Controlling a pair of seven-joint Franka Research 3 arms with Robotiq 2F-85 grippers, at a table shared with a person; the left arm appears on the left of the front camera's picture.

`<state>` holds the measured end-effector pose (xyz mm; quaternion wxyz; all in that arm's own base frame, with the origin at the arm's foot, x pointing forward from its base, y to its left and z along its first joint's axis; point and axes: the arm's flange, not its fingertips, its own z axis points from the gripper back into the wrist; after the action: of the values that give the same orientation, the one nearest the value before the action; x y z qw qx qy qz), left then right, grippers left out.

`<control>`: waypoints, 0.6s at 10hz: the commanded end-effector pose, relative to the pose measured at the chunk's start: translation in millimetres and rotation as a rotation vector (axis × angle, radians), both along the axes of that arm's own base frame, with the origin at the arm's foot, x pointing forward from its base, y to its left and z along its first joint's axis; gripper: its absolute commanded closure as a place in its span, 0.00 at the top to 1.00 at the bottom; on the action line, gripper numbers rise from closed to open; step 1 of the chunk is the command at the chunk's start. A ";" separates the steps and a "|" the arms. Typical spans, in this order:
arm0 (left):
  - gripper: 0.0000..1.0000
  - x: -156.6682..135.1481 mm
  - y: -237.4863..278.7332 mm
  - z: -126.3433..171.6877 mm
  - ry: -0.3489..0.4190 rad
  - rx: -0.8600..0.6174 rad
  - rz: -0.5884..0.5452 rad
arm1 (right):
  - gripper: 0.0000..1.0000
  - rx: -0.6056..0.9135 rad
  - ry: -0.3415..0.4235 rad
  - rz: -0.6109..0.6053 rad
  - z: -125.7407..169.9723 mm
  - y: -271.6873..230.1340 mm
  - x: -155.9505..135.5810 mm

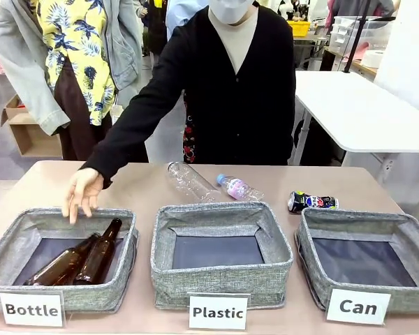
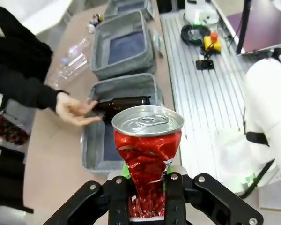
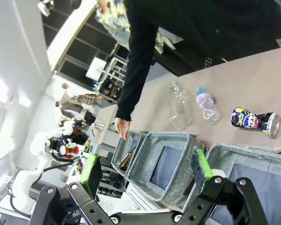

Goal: Sort the can waste into the basket.
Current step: Pick up the can waste from the table and place it in the right Fabric basket.

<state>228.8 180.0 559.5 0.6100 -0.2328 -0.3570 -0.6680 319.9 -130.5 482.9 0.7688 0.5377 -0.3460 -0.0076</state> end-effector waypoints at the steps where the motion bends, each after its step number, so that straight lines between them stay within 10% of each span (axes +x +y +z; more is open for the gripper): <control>1: 0.25 5.1 -30.2 9.8 -0.007 0.009 -0.026 | 1.00 0.012 -0.040 -0.003 0.2 0.1 3.0; 4: 0.25 58.0 -151.0 35.7 0.082 0.106 -0.172 | 1.00 0.000 0.000 0.000 0.1 0.1 0.0; 6: 0.25 118.0 -277.0 45.6 0.066 0.211 -0.326 | 1.00 -0.123 -0.217 0.008 81.9 -46.2 -54.0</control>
<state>301.5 -66.5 595.0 0.5388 -0.2539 -0.2473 -0.7642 295.6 -153.8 529.1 0.7634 0.5105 -0.3944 0.0318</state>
